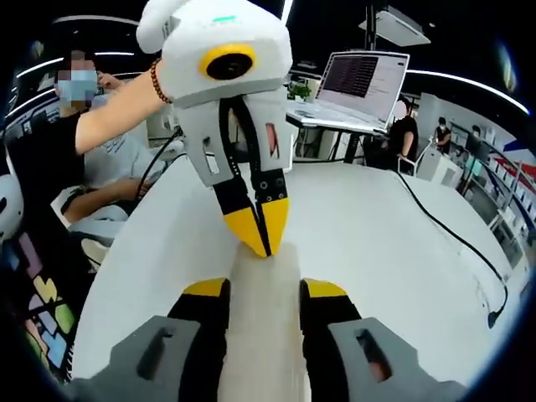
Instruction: Arrange the utensils inside the cutlery case until each visible utensil rests in its matching compartment.
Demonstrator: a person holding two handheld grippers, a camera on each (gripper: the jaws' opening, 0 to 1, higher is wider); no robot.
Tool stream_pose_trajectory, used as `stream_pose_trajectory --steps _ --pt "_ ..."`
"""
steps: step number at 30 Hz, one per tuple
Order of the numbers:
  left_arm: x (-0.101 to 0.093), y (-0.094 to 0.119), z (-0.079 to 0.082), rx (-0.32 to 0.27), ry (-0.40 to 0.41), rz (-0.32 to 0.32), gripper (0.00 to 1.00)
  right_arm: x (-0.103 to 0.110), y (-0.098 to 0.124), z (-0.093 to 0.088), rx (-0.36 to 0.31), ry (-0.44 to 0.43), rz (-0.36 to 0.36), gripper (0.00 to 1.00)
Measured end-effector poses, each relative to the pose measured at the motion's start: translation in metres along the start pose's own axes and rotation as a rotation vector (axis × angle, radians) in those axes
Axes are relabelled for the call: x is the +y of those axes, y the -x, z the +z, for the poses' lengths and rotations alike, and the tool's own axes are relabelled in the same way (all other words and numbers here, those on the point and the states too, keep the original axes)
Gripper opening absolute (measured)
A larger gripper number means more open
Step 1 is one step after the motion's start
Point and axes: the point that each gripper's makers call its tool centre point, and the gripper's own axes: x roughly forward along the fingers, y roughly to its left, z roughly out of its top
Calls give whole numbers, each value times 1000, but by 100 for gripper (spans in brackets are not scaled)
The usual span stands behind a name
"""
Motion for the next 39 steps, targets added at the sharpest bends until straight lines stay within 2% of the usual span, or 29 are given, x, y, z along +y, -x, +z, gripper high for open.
stream_pose_trajectory --steps 1,2,3,4,6,10,12,18,19,20,21,22,23,28,32,36,38,39 --pt "-1 0 1 7 -15 16 0 -3 0 0 10 7 -17 10" --pt "-1 -1 2 12 -13 21 0 -7 -1 -5 47 35 -30 5" --pt "0 -1 2 23 -11 25 0 -6 -1 -9 76 45 -31 5" --pt "1 -1 2 31 -9 26 0 -6 -4 -6 56 26 -24 5" --pt "2 -1 1 48 16 27 0 0 -7 -8 71 -60 -4 0" --pt "3 -2 0 68 53 14 0 -1 -11 -8 99 -49 -26 0" --pt "2 -1 0 62 59 10 0 -2 -12 -9 111 -70 -36 0" --pt "1 0 -1 -36 107 12 0 0 -12 -10 108 -65 -71 0" --pt "-2 -1 2 -62 126 -7 0 0 -11 -9 106 -60 -74 0" --pt "-16 -2 8 -106 148 -84 0 -1 -11 -9 104 -61 -76 0" --pt "-24 -4 15 -155 148 -129 0 0 -10 -9 102 -61 -77 0" --pt "-21 -5 17 -169 103 -99 0 0 -11 -8 102 -49 -76 0" --pt "-20 -4 14 -143 61 -83 0 1 -10 -8 102 -47 -75 0" --pt "-25 1 10 -101 80 -80 0 0 -9 -5 105 -64 -70 0" --pt "-20 7 -3 -40 81 -36 0 0 -9 -4 88 -56 -68 0" --pt "-11 10 -1 -33 123 -5 0 0 -7 -3 84 -71 -66 0" --pt "-7 8 -9 18 115 27 0 1 -6 -3 87 -58 -61 0" --pt "-5 7 -2 -11 109 37 0 2 -5 -2 90 -37 -52 0"
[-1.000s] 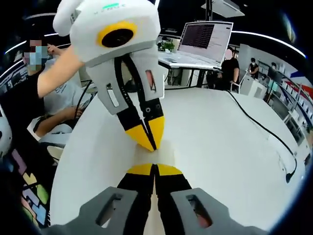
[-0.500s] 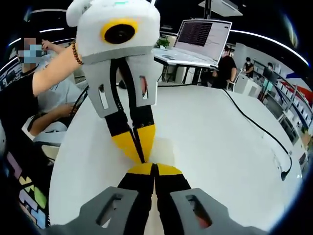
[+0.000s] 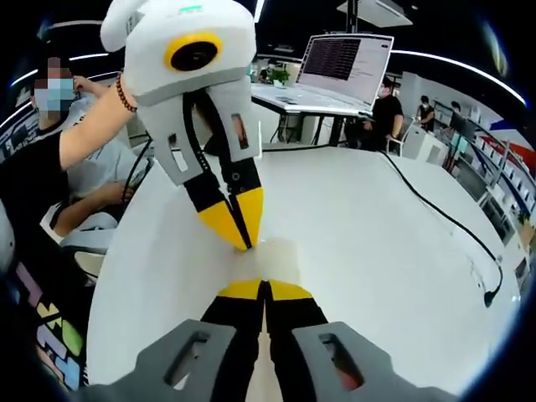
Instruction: Arrange the utensils inside the cutlery case until each visible utensil rests in its matching compartment.
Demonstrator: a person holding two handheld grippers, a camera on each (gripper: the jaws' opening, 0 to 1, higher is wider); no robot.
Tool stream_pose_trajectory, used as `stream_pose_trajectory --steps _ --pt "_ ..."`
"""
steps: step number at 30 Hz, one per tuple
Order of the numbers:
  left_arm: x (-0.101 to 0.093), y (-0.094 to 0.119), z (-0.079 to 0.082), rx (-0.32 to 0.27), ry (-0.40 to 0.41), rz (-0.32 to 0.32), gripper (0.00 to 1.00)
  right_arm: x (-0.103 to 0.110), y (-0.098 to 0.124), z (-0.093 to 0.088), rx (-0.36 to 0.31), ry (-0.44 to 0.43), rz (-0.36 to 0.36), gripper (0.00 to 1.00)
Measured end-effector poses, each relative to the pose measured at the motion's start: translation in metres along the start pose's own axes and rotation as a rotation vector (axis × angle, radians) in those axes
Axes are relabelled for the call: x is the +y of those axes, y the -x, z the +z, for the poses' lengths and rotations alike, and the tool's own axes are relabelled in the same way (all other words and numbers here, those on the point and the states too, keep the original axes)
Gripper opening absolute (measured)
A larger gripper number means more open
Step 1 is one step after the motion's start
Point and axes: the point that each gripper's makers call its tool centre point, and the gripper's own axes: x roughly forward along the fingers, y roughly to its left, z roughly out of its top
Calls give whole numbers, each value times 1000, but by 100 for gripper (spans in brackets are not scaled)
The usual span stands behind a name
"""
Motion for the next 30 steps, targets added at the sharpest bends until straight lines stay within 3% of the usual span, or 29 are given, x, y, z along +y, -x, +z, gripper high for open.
stream_pose_trajectory --steps 2,5,10,15,18,21,25,30 --pt "2 1 0 25 13 -8 0 1 4 -3 22 7 2 0" --pt "1 0 -3 41 10 -12 0 -2 20 -14 99 56 -35 9" --pt "-1 -1 -5 52 21 -10 0 -10 51 -25 130 82 -102 18" --pt "-2 -1 -6 48 26 -8 0 -28 88 -54 186 -10 -209 24" --pt "-2 -1 -6 45 33 -9 0 -33 108 -75 213 -32 -240 24" --pt "-2 -1 -6 44 43 -9 0 -34 128 -93 229 -113 -279 27" --pt "-1 -1 -7 46 55 -11 0 -29 152 -113 225 -136 -280 31" --pt "0 -1 -7 51 72 -14 0 -15 159 -132 206 -184 -284 39"
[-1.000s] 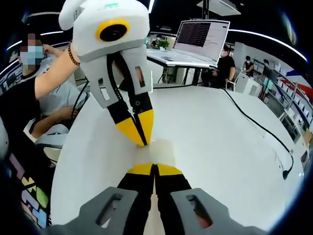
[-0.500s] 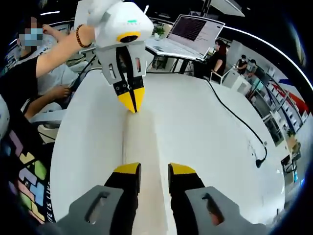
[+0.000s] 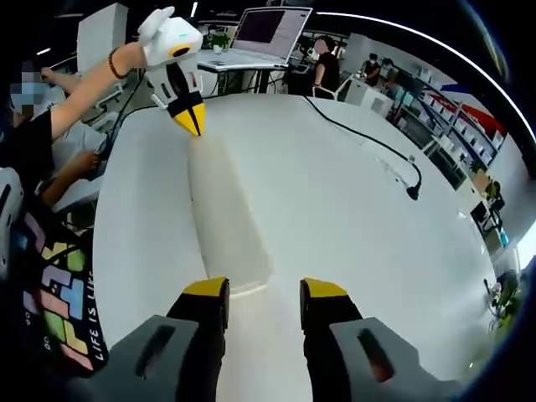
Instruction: Arrange the utensils inside the cutlery case until each visible utensil rests in its matching compartment.
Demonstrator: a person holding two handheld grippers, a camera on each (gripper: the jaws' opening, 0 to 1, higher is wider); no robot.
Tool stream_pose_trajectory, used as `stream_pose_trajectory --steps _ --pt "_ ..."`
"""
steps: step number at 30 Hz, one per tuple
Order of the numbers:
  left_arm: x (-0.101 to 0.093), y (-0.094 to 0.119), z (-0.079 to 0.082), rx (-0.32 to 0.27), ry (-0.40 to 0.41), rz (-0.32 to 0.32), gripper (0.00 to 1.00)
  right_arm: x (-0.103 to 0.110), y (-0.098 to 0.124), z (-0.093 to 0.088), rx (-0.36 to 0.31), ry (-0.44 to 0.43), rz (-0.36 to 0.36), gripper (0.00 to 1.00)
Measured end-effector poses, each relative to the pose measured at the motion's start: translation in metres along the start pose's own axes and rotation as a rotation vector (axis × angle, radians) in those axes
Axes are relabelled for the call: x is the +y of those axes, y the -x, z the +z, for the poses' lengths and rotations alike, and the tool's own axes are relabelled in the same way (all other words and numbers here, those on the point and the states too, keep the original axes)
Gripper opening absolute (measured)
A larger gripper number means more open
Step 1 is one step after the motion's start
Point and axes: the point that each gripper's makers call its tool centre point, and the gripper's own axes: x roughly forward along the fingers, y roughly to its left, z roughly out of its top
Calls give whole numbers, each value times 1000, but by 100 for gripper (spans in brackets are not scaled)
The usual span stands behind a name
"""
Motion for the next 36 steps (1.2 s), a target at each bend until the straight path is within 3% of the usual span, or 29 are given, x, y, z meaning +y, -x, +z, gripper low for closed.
stream_pose_trajectory --steps 7,8,9,10,11,12,15,17,19,25,26,31,34,36 --pt "0 0 0 4 17 6 0 10 -1 0 -141 -84 -37 42" --pt "0 0 0 5 18 11 0 7 0 3 -182 -76 -83 41" --pt "1 0 0 8 50 21 0 7 0 3 -200 -6 -114 39" --pt "1 -1 1 9 51 21 0 10 -1 -5 -162 18 -117 38" --pt "1 -1 1 10 54 23 0 13 -1 -7 -164 14 -123 36" --pt "1 -1 1 12 59 25 0 18 -1 1 -232 56 -117 34" --pt "2 -1 2 16 73 29 0 23 2 2 -299 -18 -116 37" --pt "3 -2 2 19 80 30 0 23 3 -1 -301 -25 -127 40" --pt "2 -2 2 20 81 33 0 17 4 -2 -330 -81 -174 40" --pt "2 -1 2 14 77 39 0 18 -2 -2 -429 -283 -152 40" --pt "2 -1 2 8 37 35 0 18 -2 -2 -441 -290 -154 39" --pt "14 6 2 -55 117 78 0 14 -12 -13 -438 -315 -197 36" --pt "24 10 -7 -38 158 104 1 19 -18 -13 -437 -340 -162 31" --pt "25 10 -10 -30 196 103 4 19 -18 -13 -425 -346 -166 34"
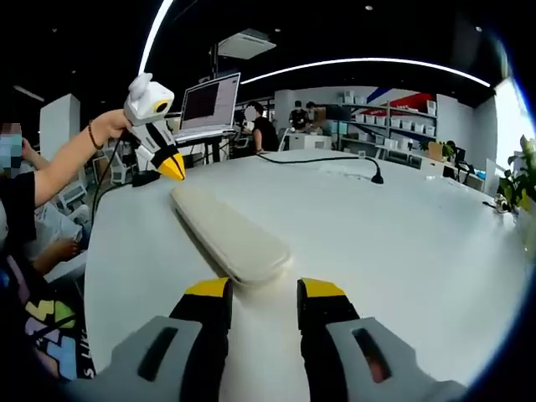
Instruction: Arrange the utensils inside the cutlery case until each visible utensil rests in its matching compartment.
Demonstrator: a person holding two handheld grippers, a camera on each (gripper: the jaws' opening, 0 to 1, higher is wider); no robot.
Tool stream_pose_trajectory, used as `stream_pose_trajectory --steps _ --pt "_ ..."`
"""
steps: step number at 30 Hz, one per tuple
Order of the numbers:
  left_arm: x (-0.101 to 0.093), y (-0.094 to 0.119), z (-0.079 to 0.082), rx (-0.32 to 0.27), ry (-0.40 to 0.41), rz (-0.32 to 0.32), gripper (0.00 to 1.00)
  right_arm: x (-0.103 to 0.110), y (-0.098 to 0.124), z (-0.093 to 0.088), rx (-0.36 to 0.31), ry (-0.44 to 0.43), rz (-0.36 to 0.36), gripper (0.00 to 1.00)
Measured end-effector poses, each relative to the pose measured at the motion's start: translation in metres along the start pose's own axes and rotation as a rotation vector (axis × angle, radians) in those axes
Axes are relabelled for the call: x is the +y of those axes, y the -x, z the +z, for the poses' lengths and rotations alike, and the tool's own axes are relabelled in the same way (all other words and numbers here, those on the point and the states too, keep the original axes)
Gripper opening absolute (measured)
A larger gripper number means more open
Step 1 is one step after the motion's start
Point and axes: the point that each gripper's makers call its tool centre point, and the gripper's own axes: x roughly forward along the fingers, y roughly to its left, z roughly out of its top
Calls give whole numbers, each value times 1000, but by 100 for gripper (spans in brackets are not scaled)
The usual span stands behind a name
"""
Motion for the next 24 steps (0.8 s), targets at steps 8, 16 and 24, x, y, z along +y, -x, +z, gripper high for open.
stream_pose_trajectory --steps 8,16,24 --pt "-2 -5 -5 -1 149 -68 19 9 -3 7 -20 -1 49 31" --pt "-13 -10 1 -71 419 -242 31 5 -8 9 -14 -25 51 30" --pt "-16 -23 4 -97 549 -301 32 3 -11 8 44 32 43 28"
